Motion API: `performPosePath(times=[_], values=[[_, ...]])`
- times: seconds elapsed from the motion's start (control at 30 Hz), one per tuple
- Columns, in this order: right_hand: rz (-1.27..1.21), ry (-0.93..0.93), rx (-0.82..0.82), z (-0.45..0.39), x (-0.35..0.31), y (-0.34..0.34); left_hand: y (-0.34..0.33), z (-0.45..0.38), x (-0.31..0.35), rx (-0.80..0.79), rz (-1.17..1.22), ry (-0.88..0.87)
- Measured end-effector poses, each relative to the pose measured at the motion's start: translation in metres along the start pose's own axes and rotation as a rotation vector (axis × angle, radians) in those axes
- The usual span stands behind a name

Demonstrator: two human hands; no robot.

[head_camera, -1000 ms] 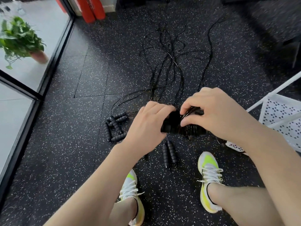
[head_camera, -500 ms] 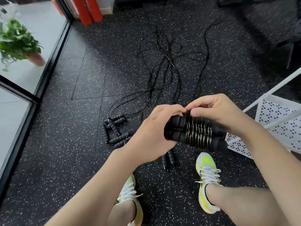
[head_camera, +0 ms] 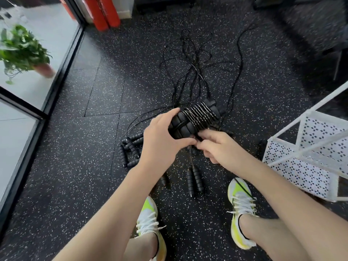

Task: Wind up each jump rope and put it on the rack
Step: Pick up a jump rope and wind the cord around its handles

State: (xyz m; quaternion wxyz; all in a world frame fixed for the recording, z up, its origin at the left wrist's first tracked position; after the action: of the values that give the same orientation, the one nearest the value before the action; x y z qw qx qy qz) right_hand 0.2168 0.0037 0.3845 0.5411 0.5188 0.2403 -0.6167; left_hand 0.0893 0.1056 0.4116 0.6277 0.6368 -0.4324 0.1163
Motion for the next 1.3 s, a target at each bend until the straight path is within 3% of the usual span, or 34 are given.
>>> performPosePath(times=[0.1, 0.27, 0.4, 0.5, 0.6, 0.73, 0.87, 1.03, 1.3], values=[[0.014, 0.006, 0.018, 0.006, -0.004, -0.004, -0.007, 0.003, -0.006, 0.004, -0.106, -0.018], [-0.121, -0.054, 0.255, 0.0, 0.009, -0.006, -0.017, 0.016, -0.001, 0.054, -0.132, -0.178], [-0.059, -0.039, 0.278, -0.004, 0.01, 0.002, -0.017, 0.018, 0.001, 0.001, -0.071, -0.143], [0.259, 0.041, 0.269, 0.0, 0.001, 0.001, -0.015, 0.014, -0.005, -0.015, -0.068, -0.091], [0.658, 0.237, 0.19, 0.012, -0.011, -0.012, -0.014, 0.008, -0.014, -0.062, -0.157, -0.051], [0.883, 0.388, 0.163, 0.02, -0.019, -0.017, -0.013, 0.004, -0.023, -0.104, -0.156, -0.014], [0.824, 0.51, 0.106, 0.022, -0.032, -0.006, -0.011, 0.004, -0.023, -0.171, -0.136, -0.087], [0.831, 0.7, 0.276, 0.022, -0.052, 0.028, -0.01, 0.009, -0.012, -0.316, -0.067, -0.213], [0.536, 0.617, 0.211, 0.001, -0.038, 0.058, -0.009, 0.016, 0.002, -0.419, 0.08, -0.239]])
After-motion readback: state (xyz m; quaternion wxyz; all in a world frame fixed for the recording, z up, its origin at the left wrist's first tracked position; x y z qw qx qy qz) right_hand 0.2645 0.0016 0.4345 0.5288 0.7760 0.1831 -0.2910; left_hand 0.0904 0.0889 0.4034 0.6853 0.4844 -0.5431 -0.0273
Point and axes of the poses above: each hand's wrist, its own z-axis away from the middle knuckle, its own y-axis out of the back of the hand, x = y × z, the point moved 5 cm from there along -z, towards the middle knuckle, and after that the axes turned 12 degrees about x, right-handed, at the moved point
